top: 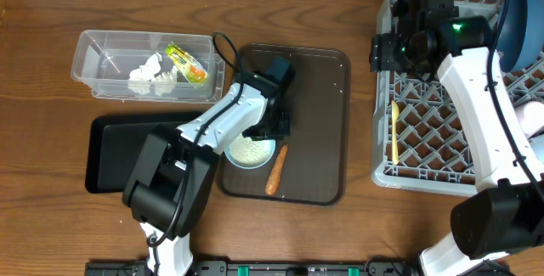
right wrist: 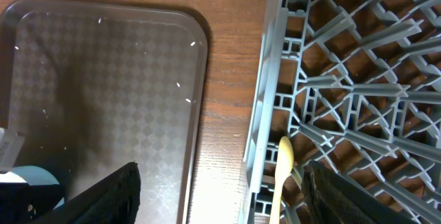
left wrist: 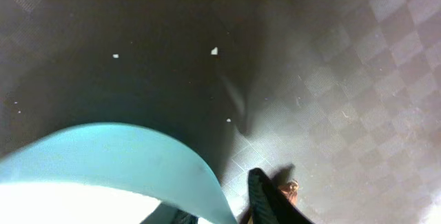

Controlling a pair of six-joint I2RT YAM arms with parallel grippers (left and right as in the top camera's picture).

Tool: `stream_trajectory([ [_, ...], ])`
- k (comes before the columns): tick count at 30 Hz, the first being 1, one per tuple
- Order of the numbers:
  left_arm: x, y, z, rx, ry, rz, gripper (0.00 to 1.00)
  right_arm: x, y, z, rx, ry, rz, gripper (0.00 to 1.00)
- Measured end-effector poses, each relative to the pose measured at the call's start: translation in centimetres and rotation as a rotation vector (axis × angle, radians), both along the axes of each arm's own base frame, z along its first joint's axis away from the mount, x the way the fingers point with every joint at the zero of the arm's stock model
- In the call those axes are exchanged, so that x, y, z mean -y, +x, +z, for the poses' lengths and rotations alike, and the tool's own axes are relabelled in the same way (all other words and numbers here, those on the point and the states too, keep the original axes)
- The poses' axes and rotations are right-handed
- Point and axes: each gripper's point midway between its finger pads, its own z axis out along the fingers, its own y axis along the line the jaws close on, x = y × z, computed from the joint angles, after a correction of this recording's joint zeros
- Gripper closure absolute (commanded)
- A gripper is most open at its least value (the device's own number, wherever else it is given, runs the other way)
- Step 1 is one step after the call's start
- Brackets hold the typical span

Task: Sort waste into correct bins and load items into the dishwasher rack
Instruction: 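Reach the left gripper to the light-blue rice bowl and grasp its rim, then carry the bowl left and tip the rice onto the black tray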

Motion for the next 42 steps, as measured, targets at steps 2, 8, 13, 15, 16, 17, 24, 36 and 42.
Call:
stream_trajectory([
  [2, 0.0, 0.0, 0.0, 0.002, 0.000, -0.001, 0.81, 0.0, 0.0, 0.0, 0.000, 0.000, 0.000, 0.26],
  [8, 0.0, 0.1, 0.0, 0.002, 0.000, 0.003, 0.93, 0.0, -0.1, 0.0, -0.004, -0.001, 0.000, 0.26],
  [13, -0.2, 0.1, 0.1, 0.010, 0.013, 0.003, 0.94, 0.0, -0.1, 0.0, -0.004, -0.001, 0.000, 0.26],
  [15, -0.3, 0.1, 0.1, 0.011, 0.016, 0.002, 0.94, 0.0, -0.1, 0.0, -0.004, -0.001, 0.000, 0.26],
  [16, -0.3, 0.1, 0.1, 0.012, 0.017, 0.002, 0.94, 0.0, -0.1, -0.1, -0.006, -0.001, 0.000, 0.26],
  [17, -0.3, 0.1, 0.1, 0.012, 0.018, 0.002, 0.94, 0.0, -0.2, -0.1, -0.008, -0.001, 0.000, 0.26],
  [24, -1.0, -0.3, 0.9, 0.002, 0.065, -0.005, 0.94, 0.0, -0.3, -0.2, -0.014, -0.002, 0.000, 0.26],
  [36, -2.7, -0.1, 7.7, 0.127, 0.031, -0.002, 0.94, 0.0, -0.3, -0.1, -0.014, -0.002, 0.000, 0.26],
  [42, -6.4, 0.6, 9.5, 0.135, 0.018, 0.099, 0.94, 0.1, -0.3, -0.1, -0.014, -0.002, 0.000, 0.26],
])
